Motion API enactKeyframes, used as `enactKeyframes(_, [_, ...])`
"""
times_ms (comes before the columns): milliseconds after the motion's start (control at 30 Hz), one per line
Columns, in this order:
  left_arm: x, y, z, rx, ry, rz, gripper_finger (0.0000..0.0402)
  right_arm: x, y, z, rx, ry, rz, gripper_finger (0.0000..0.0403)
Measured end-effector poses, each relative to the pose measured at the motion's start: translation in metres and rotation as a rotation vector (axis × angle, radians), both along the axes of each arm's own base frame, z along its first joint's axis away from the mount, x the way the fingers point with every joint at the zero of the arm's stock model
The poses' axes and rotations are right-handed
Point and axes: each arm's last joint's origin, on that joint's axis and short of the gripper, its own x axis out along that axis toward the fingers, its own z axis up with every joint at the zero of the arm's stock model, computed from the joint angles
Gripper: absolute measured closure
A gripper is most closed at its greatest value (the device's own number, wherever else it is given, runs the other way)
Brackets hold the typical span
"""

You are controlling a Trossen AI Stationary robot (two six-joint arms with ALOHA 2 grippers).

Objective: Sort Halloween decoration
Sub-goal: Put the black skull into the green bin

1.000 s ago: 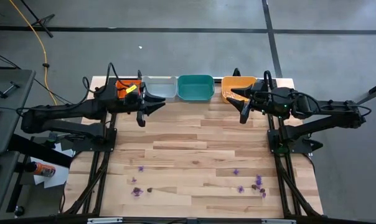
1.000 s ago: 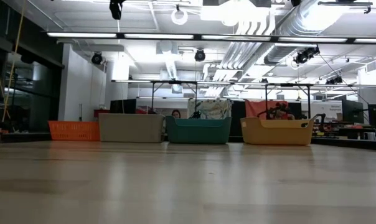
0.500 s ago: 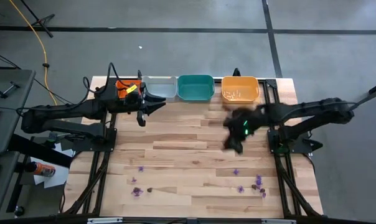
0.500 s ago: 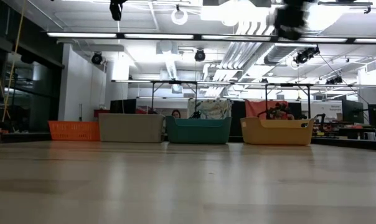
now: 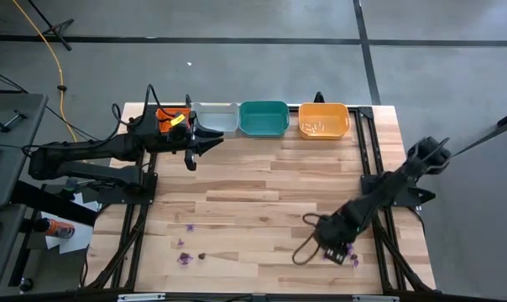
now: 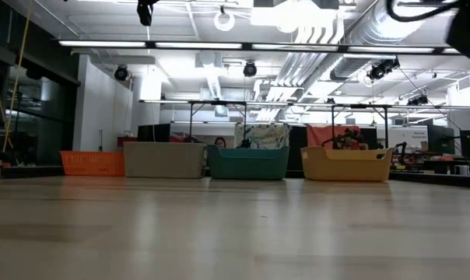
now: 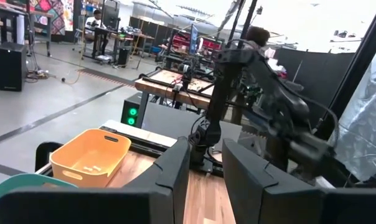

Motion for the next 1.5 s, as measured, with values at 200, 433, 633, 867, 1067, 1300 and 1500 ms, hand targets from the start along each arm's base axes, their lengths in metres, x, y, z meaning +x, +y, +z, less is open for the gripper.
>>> enactKeyframes(200, [0.000, 0.000, 0.000, -0.001, 0.001, 0.000, 0.0319, 0.002, 0.015, -0.035, -0.084, 0.112, 0.070, 0.0199])
enactKeyframes(433, [0.000, 0.000, 0.000, -0.001, 0.001, 0.000, 0.0319, 0.009, 0.021, -0.063, -0.043, 0.232, 0.078, 0.0199])
enactKeyframes(633, [0.000, 0.000, 0.000, -0.001, 0.001, 0.000, 0.0319, 0.011, 0.023, -0.072, -0.050, 0.243, 0.076, 0.0199])
enactKeyframes(867, [0.000, 0.000, 0.000, -0.001, 0.001, 0.000, 0.0319, 0.012, 0.024, -0.072, -0.035, 0.232, 0.078, 0.0199])
enactKeyframes(1067, [0.000, 0.000, 0.000, -0.001, 0.000, 0.000, 0.0319, 0.019, 0.029, -0.074, 0.015, 0.175, 0.064, 0.0199])
enactKeyframes(1300, [0.000, 0.000, 0.000, -0.001, 0.000, 0.000, 0.0319, 0.020, 0.031, -0.082, 0.007, 0.203, 0.046, 0.0199])
enactKeyframes(1500, [0.000, 0.000, 0.000, -0.001, 0.000, 0.000, 0.0319, 0.020, 0.031, -0.082, 0.009, 0.199, 0.059, 0.0201])
